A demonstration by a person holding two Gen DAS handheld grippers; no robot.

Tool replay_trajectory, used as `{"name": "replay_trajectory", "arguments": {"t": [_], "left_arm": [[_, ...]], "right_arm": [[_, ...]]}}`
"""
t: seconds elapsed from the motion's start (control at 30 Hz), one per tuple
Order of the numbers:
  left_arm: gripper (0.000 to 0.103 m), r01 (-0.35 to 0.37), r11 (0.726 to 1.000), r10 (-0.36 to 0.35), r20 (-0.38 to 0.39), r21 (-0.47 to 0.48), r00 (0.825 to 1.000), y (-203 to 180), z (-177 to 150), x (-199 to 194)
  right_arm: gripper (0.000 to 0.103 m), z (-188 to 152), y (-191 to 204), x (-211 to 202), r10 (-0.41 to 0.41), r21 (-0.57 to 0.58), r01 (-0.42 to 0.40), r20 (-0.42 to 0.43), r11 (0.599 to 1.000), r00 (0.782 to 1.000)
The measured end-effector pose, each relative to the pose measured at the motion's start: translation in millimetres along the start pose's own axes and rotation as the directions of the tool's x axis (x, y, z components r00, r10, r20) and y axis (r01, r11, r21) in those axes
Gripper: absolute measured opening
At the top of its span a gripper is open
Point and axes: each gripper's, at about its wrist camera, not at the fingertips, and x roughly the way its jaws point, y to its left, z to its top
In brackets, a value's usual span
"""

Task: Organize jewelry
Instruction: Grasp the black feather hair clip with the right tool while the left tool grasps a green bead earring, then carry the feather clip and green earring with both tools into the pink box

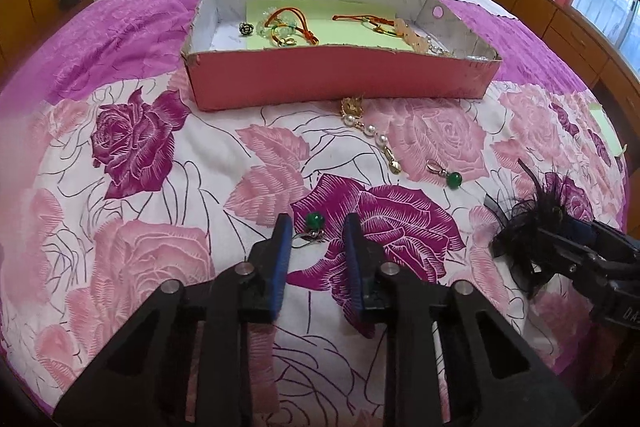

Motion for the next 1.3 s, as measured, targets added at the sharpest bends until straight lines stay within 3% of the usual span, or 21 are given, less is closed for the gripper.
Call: {"name": "replay_trajectory", "arguments": {"t": [0.53, 0.6, 0.73, 0.8, 1.3], "left_arm": [[0.013, 0.014, 1.0, -0.014, -0.013, -0.008, 1.0, 1, 4, 12], [0.007, 0.014, 1.0, -0.014, -0.01, -0.006, 1.0, 0, 4, 12], [0.006, 0.017, 1.0, -0.017, -0.002, -0.006, 1.0, 0, 3, 10], [0.001, 0.022, 1.0, -0.022, 0.005, -0.006, 1.0, 0, 2, 8], [0.001, 0.054, 0.998, -0.051, 0.114, -0.025, 0.992, 2, 8, -36]], "right_arm": [[0.071, -3, 1, 12, -0.019, -0.022, 0.019, 0.002, 1.0, 1.0], [0.071, -4, 1, 12, -0.015, -0.019, 0.015, 0.005, 1.0, 1.0], [0.069, -4, -1, 10, -0.008, -0.011, 0.008, 0.015, 1.0, 1.0], [0.068, -5, -1, 9, -0.004, -0.01, 0.004, 0.021, 1.0, 1.0], [0.068, -2, 5, -20, 0.02, -0.04, -0.015, 0.123, 0.999, 0.992]]}}
